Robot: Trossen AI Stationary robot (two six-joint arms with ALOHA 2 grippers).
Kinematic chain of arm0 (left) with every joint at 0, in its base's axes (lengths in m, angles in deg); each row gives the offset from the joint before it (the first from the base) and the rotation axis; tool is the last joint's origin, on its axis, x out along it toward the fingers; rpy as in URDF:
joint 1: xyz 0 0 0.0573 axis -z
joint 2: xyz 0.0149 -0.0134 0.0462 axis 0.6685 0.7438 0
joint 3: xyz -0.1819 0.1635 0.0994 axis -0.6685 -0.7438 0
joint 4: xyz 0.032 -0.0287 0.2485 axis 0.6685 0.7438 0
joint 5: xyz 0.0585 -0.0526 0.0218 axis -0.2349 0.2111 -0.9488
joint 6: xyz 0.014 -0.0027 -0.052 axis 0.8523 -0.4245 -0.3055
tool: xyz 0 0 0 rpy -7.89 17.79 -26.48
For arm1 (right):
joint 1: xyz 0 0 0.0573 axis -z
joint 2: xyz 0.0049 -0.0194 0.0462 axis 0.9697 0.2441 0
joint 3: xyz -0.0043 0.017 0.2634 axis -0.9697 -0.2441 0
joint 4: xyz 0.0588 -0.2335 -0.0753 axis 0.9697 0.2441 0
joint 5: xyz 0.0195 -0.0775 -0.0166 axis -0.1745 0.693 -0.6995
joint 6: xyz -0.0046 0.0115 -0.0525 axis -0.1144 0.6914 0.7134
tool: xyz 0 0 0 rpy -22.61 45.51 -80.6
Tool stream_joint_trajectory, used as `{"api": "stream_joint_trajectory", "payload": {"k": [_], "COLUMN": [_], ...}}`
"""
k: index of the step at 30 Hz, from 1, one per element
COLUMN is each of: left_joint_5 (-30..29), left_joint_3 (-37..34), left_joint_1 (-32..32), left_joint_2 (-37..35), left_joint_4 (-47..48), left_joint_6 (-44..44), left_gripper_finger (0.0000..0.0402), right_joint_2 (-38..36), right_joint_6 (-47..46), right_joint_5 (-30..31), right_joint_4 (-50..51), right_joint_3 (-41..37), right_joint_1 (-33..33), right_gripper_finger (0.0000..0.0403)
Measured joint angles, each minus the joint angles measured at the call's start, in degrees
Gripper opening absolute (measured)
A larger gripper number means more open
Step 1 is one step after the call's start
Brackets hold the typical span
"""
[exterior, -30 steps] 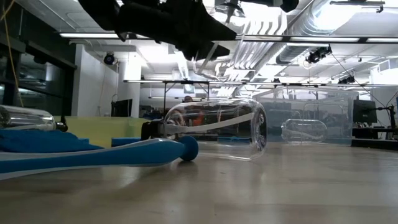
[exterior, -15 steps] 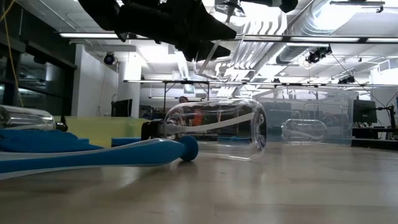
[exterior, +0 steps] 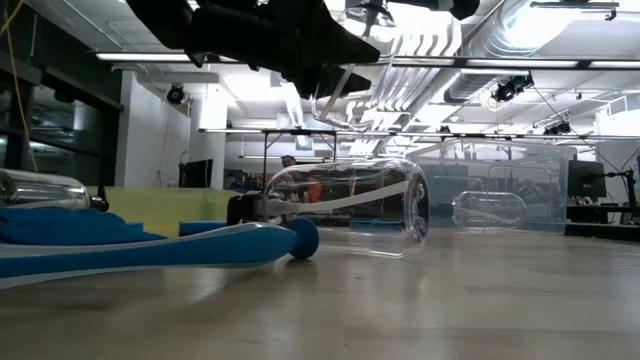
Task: Pick & Place Kitchen Sink Supplies
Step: Put the transparent soap dispenser into the transparent bin
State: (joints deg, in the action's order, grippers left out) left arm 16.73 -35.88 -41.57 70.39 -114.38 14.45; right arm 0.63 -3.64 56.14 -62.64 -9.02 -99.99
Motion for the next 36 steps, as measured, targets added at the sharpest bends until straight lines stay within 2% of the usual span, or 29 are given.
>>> {"api": "stream_joint_trajectory", "payload": {"k": [9,15,20,24,32,36], "left_joint_5": [-0.44,-4.71,-3.77,-7.37,-7.94,-11.26], "left_joint_3": [0.09,0.10,0.10,0.04,0.04,0.04], "left_joint_1": [-0.02,0.04,0.54,2.39,2.64,2.73], "left_joint_2": [0.01,0.01,0.00,0.00,-0.01,-0.08], "left_joint_4": [1.09,1.51,2.19,4.14,3.66,5.53], "left_joint_6": [2.82,6.81,9.57,13.82,11.47,14.37], "left_gripper_finger": [0.0399,0.0399,0.0399,0.0399,0.0399,0.0399], "right_joint_2": [0.00,0.00,0.00,0.00,0.00,0.00], "right_joint_6": [0.24,0.60,-1.56,-4.03,-4.88,-7.53], "right_joint_5": [1.60,2.41,3.45,2.55,3.33,4.37], "right_joint_4": [1.79,2.49,4.69,6.79,7.52,10.47], "right_joint_3": [0.00,-0.09,-0.07,-0.11,-0.09,-0.09], "right_joint_1": [0.40,0.08,-0.42,-0.43,-0.31,-0.26], "right_gripper_finger": [0.0129,0.0129,0.0129,0.0129,0.0129,0.0129]}}
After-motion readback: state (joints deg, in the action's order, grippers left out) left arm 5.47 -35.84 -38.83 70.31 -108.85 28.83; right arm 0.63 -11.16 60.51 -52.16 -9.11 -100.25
